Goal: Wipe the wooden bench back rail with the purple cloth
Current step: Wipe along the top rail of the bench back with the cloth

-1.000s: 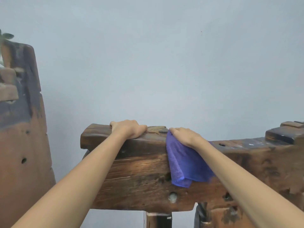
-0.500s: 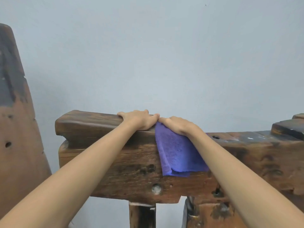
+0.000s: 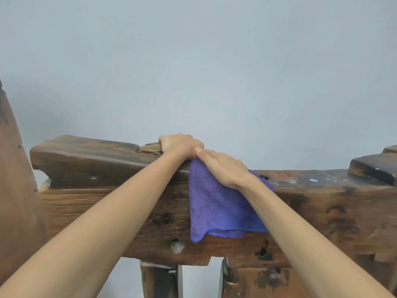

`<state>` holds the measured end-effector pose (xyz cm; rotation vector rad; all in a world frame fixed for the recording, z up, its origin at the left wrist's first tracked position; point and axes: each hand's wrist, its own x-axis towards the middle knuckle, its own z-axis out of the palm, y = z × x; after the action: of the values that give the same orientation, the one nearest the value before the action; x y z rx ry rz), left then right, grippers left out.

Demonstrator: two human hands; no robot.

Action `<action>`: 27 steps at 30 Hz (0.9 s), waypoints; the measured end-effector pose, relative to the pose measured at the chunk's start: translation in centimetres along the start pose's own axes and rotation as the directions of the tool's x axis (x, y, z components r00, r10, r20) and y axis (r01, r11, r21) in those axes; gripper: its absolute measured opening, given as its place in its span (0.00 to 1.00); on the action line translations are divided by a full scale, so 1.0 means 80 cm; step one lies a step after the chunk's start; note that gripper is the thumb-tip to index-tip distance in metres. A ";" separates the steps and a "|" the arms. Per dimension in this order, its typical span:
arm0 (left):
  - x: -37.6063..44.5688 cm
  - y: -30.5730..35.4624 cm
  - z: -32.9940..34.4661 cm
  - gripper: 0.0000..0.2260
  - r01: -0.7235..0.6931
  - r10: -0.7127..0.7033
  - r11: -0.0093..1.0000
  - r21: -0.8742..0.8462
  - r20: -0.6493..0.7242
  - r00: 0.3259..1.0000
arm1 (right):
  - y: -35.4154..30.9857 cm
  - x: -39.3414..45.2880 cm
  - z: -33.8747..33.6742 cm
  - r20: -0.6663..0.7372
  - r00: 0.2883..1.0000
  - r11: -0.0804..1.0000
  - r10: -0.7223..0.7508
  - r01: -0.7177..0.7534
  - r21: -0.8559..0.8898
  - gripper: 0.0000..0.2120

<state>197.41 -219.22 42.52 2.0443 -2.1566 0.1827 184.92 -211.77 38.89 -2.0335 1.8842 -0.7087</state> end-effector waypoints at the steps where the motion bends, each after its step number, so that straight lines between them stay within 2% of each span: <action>1: 0.001 0.000 0.000 0.17 0.006 -0.006 1.000 -0.017 -0.010 1.000 | 0.012 -0.016 0.010 -0.044 0.999 0.997 -0.016 0.012 -0.074 0.43; 3: 0.005 0.000 0.003 0.15 0.007 -0.007 1.000 -0.014 -0.037 0.999 | 0.026 -0.045 0.025 -0.121 0.990 0.979 -0.068 0.043 -0.198 0.47; 5: 0.005 0.001 0.005 0.17 0.003 -0.004 1.000 -0.023 -0.056 0.998 | 0.039 -0.039 0.021 -0.129 0.985 0.967 -0.114 0.080 -0.243 0.46; 6: 0.005 0.001 0.006 0.19 0.002 -0.004 1.000 -0.030 -0.066 0.998 | 0.045 -0.026 0.011 -0.092 0.990 0.973 -0.104 0.082 -0.217 0.43; 8: 0.003 -0.002 0.004 0.19 0.002 -0.006 0.999 -0.054 -0.078 0.997 | 0.053 0.000 -0.016 0.084 0.996 0.995 -0.027 0.035 -0.095 0.37; 10: -0.002 -0.006 0.003 0.19 0.000 -0.006 0.997 -0.072 -0.083 0.997 | 0.058 0.018 -0.032 0.234 0.972 0.999 0.034 -0.037 0.006 0.35; 11: -0.003 -0.006 0.004 0.19 -0.002 -0.005 0.997 -0.075 -0.088 0.996 | 0.058 0.017 -0.033 0.253 0.967 1.000 0.031 -0.030 -0.011 0.35; 13: -0.005 -0.005 0.004 0.20 -0.003 -0.004 0.998 -0.063 -0.097 0.995 | 0.063 -0.001 -0.029 0.210 0.975 0.990 -0.069 0.092 -0.104 0.37; 15: -0.004 -0.004 0.006 0.19 -0.009 0.006 1.000 -0.030 -0.106 0.994 | 0.085 -0.032 -0.026 0.096 0.978 0.956 -0.184 0.201 -0.213 0.38; 17: 0.001 -0.003 0.011 0.18 0.000 -0.001 1.000 -0.011 -0.121 0.993 | 0.114 -0.058 -0.034 0.065 0.962 0.919 -0.265 0.273 -0.285 0.40; 18: 0.005 -0.002 0.011 0.18 0.012 -0.011 1.000 0.003 -0.135 0.991 | 0.122 -0.056 -0.041 0.079 0.962 0.917 -0.260 0.271 -0.291 0.39; 21: 0.005 0.002 0.013 0.21 0.030 -0.026 0.999 0.027 -0.149 0.988 | 0.103 -0.017 -0.049 0.207 0.975 0.938 -0.083 0.147 -0.315 0.28; 23: 0.003 0.004 0.013 0.21 0.033 -0.027 0.999 0.033 -0.159 0.987 | 0.078 0.009 -0.046 0.266 0.964 0.949 0.025 0.060 -0.309 0.25; 25: -0.001 0.004 0.010 0.21 0.033 -0.028 0.999 0.025 -0.176 0.984 | 0.069 0.026 -0.042 0.290 0.956 0.957 0.033 0.054 -0.286 0.22; 27: -0.005 0.002 0.009 0.18 0.017 -0.012 0.999 0.028 -0.172 0.985 | 0.077 0.010 -0.039 0.286 0.957 0.956 -0.055 0.133 -0.261 0.23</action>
<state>197.24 -218.95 41.72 1.9791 -2.0459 0.3764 178.04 -212.85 38.46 -2.2656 1.8127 -0.1684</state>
